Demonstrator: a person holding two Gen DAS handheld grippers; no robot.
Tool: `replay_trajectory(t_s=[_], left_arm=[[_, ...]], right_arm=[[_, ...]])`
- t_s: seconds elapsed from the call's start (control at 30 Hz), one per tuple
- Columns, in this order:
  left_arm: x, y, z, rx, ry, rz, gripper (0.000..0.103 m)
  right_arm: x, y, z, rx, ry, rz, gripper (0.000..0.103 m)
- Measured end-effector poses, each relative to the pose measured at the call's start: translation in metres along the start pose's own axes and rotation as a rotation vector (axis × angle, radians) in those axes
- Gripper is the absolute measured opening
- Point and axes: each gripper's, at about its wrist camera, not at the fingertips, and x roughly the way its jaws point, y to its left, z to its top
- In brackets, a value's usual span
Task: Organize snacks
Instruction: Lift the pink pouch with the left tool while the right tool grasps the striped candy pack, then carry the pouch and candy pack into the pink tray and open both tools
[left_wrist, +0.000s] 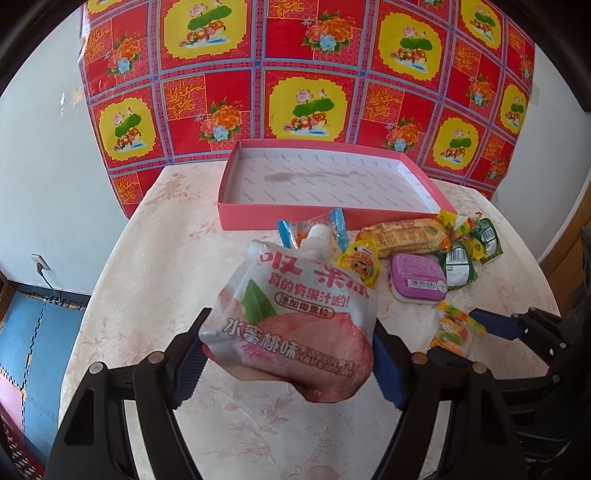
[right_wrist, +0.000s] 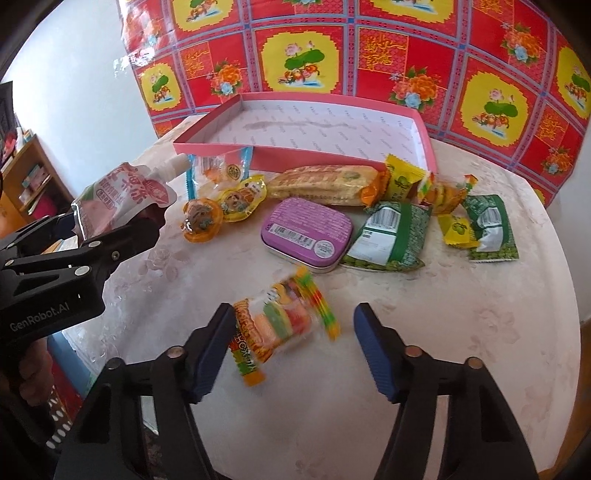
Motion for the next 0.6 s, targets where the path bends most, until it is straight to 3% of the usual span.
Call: replay_trajectory(t_s=[0.2,0.6], left_arm=[[0.001,0.000,0.002,-0.002,0.004,0.006,0.080],[-0.005,-0.001,0.012,-0.022,-0.001,-0.010,0.080]], right_arm=[[0.002,-0.002,-0.002,0.011,0.004,0.017,0.038],[-0.013,-0.011,0.004,0.017,-0.059,0.032,0.036]])
